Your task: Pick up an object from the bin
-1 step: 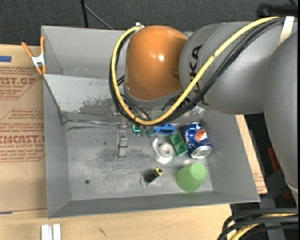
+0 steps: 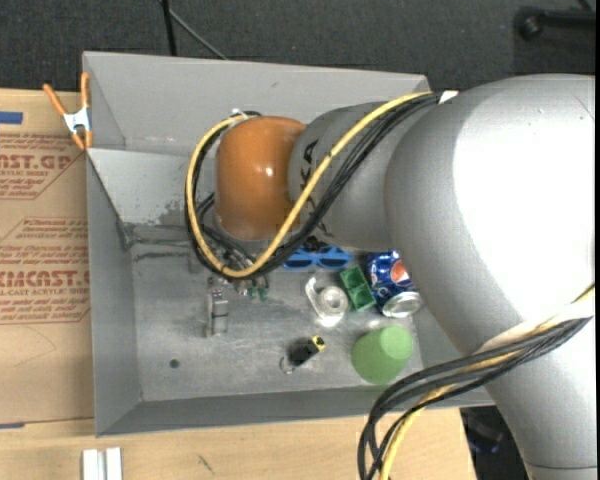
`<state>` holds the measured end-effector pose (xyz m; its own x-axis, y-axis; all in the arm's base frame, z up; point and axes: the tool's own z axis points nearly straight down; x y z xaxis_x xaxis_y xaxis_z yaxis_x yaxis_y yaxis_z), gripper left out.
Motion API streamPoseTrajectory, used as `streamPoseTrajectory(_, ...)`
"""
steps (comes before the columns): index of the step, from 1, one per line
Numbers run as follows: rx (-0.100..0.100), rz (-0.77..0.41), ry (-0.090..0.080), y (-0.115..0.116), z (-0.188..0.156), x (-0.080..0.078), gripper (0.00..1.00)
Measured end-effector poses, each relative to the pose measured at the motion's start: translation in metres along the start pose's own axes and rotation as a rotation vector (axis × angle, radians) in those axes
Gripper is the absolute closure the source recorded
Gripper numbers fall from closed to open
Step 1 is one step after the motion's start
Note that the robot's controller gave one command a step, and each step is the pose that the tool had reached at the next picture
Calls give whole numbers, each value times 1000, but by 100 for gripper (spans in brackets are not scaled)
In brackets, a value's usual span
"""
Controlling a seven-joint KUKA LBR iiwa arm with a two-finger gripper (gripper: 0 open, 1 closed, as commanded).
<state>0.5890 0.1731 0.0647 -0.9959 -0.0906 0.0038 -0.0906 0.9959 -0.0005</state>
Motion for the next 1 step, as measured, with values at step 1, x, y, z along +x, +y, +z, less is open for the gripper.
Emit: streamPoseTrajectory(1, 1, -35, -1, -36, -36, 72, 0)
